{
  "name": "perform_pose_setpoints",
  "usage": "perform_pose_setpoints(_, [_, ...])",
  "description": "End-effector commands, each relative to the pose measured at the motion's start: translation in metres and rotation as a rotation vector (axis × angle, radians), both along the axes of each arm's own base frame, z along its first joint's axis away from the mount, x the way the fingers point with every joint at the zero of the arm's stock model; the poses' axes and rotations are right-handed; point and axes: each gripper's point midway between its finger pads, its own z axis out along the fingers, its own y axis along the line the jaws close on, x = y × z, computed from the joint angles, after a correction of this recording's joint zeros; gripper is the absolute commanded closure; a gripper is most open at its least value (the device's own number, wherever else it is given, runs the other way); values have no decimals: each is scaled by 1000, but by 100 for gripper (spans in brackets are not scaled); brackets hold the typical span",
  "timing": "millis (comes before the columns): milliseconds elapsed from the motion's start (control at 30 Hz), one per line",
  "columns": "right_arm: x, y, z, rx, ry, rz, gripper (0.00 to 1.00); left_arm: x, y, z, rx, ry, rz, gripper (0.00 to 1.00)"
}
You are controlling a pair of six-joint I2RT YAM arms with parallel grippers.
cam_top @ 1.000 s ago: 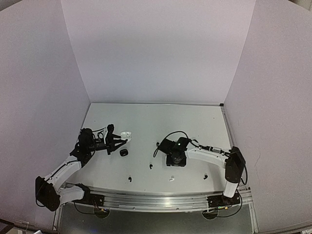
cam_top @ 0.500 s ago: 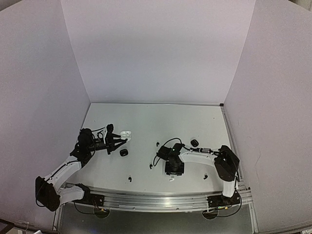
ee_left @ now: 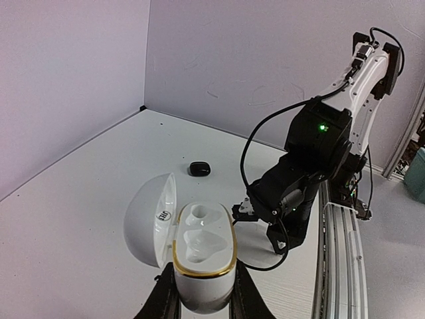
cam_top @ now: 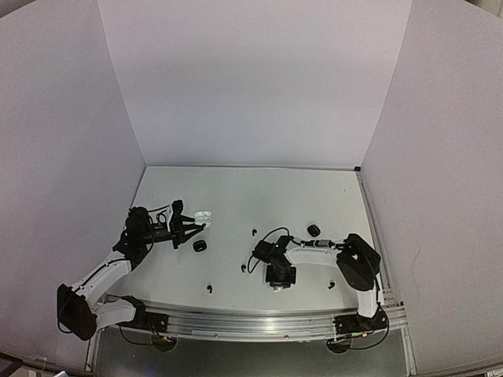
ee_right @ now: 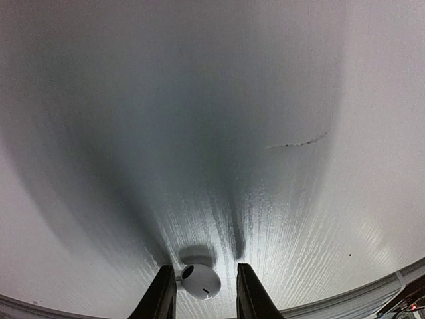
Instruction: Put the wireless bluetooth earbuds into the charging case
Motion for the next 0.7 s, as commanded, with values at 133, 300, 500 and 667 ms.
perform_pose_setpoints(133, [0, -6, -8, -34, 1, -3, 82, -1, -1, 12, -6, -53, -8, 100])
perform_pose_setpoints(300, [1, -4, -11, -34, 5, 9, 93, -1, -1, 11, -2, -53, -8, 100])
perform_pose_setpoints(500, [8, 4, -1, -1, -23, 57, 100, -1, -1, 10, 2, -52, -9, 100])
perform_pose_setpoints(667, [44, 32, 51, 101, -203, 215, 100, -5, -3, 10, 0, -58, -37, 100])
